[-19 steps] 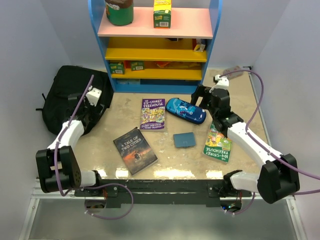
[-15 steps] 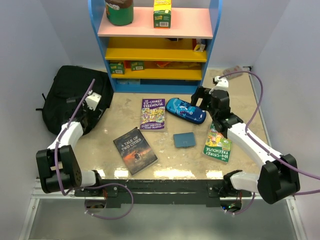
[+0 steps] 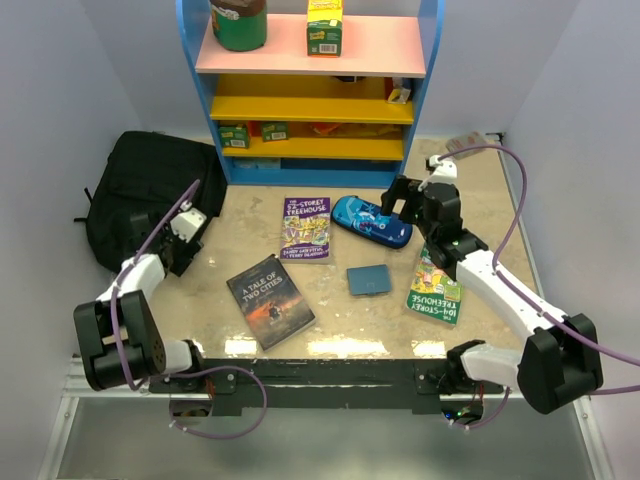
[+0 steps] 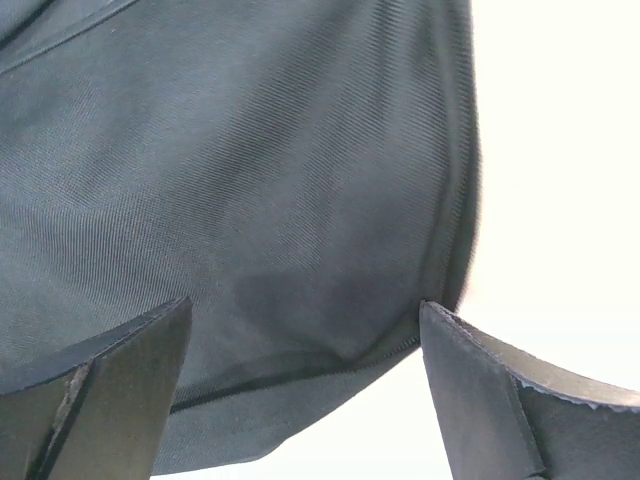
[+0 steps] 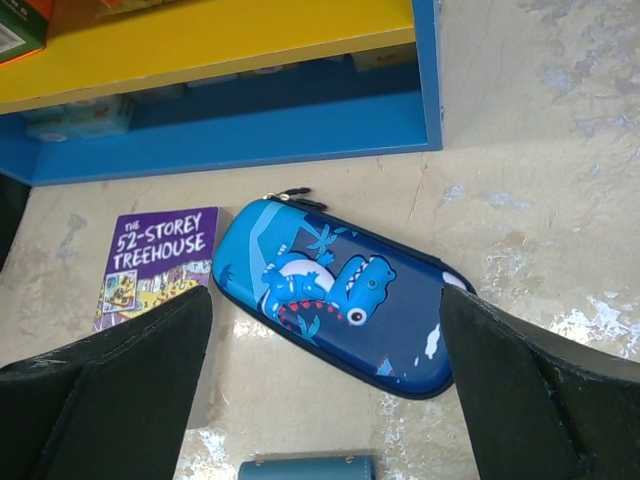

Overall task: Pack the student bag
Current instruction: Pick up the student bag at the corner of the board.

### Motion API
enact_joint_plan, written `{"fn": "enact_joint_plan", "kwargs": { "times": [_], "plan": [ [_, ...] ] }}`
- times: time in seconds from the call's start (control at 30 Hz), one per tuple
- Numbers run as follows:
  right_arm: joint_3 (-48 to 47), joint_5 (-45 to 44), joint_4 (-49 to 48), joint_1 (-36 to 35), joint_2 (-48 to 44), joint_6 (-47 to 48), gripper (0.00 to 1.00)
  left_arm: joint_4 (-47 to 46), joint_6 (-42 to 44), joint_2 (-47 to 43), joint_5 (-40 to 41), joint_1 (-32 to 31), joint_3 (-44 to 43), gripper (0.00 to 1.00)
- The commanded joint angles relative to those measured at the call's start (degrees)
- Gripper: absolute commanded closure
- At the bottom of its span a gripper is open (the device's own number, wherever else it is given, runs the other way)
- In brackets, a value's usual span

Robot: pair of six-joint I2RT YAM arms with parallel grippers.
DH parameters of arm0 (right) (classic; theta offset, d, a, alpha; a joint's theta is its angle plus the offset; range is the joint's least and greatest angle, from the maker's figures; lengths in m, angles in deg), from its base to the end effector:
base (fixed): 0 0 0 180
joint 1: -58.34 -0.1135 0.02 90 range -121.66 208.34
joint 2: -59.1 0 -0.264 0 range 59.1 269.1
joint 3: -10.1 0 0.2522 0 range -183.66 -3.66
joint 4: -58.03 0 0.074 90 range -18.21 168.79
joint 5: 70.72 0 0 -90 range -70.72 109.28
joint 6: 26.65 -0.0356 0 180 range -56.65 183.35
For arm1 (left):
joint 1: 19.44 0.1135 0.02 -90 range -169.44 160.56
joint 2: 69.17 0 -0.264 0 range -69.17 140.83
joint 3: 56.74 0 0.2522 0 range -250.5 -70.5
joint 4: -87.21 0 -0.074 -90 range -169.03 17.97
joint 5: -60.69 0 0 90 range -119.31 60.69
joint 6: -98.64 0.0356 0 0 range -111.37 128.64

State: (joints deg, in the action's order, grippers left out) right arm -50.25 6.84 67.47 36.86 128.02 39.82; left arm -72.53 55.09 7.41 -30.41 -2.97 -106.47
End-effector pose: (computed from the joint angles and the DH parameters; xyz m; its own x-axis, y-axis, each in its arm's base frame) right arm 0.2614 0.0946 0.2886 -0.3304 0.2889 -0.8985 -0.0382 0.9471 0.3186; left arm 0.2479 0.0726 0.1761 -0.6804 0.5545 -0.4791 0.3226 0.8137 0.4836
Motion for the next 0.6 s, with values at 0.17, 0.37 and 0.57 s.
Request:
{"fn": "enact_joint_plan", "kwargs": {
  "times": [0.17,0.37,0.57],
  "plan": [
    [-2.01,1.37,-1.22,-0.85,-0.37,0.42,0.01,9.57,9.79,-12.42,-8.91,0.49,3.71,0.0],
    [-2.81,0.85,-1.04,-1.99,0.68,0.41,0.01,6.43,9.53,-7.94,-6.47,0.49,3.8,0.0],
    [-3.42,0.58,-1.31,-2.52,1.56,-0.02,0.01,-3.93,7.52,-0.82,0.12,0.49,3.71,0.0]
  ]
}}
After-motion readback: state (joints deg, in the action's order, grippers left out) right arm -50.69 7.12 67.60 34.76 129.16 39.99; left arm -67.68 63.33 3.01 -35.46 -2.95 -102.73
